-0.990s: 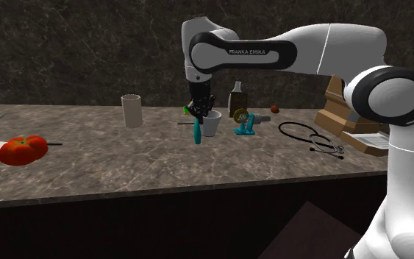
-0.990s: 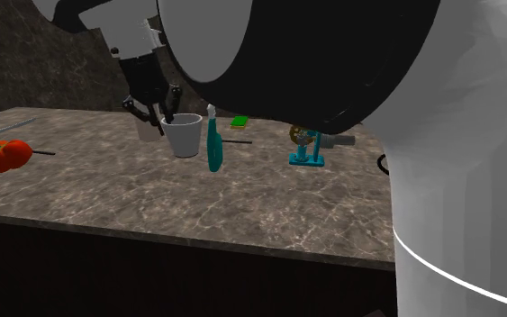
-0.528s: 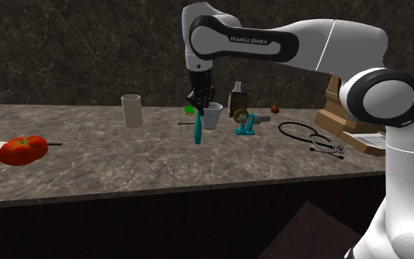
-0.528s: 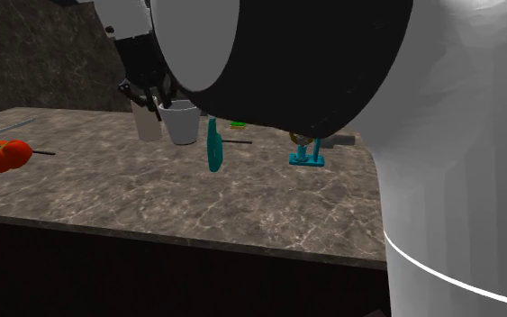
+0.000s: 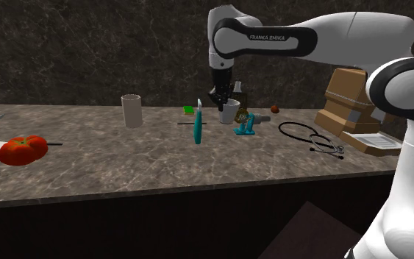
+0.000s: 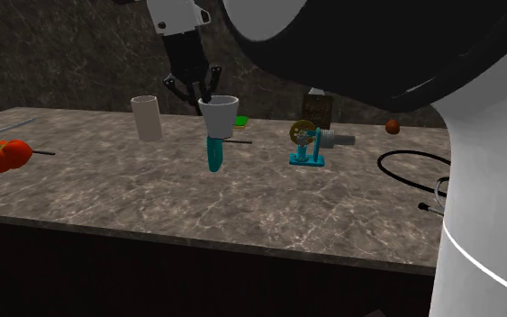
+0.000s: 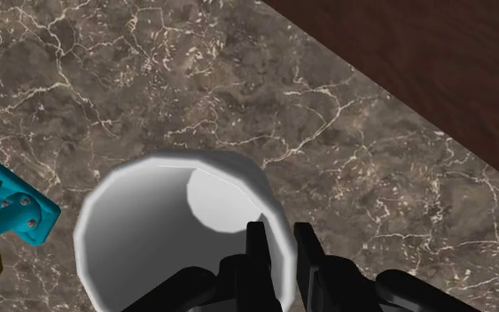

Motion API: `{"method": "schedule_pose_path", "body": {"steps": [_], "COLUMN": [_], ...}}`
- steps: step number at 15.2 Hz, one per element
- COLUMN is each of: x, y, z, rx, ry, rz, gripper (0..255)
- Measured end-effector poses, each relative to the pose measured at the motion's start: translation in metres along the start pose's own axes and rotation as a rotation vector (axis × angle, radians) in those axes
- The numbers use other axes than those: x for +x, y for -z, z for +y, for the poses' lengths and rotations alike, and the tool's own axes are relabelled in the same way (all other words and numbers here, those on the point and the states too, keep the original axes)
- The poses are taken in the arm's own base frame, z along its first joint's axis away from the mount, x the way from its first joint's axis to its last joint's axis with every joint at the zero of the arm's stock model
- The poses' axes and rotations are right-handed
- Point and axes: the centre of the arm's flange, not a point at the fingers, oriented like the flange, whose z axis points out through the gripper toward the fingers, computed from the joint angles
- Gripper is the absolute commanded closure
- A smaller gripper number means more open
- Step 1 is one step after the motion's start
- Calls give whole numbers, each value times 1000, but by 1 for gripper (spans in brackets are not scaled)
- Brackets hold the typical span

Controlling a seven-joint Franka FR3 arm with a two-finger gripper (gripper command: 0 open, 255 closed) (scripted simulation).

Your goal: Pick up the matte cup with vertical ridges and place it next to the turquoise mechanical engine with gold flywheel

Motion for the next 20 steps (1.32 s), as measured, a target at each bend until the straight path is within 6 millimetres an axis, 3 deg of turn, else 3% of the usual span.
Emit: {"method": "schedule_pose_path", "body": {"steps": [5,20], "x": [-13,-47], "y": [-19,-49], "z": [62,254], "rx": [0,0], "ry": [0,-1], "rz": [0,0], "gripper": [255,255]}}
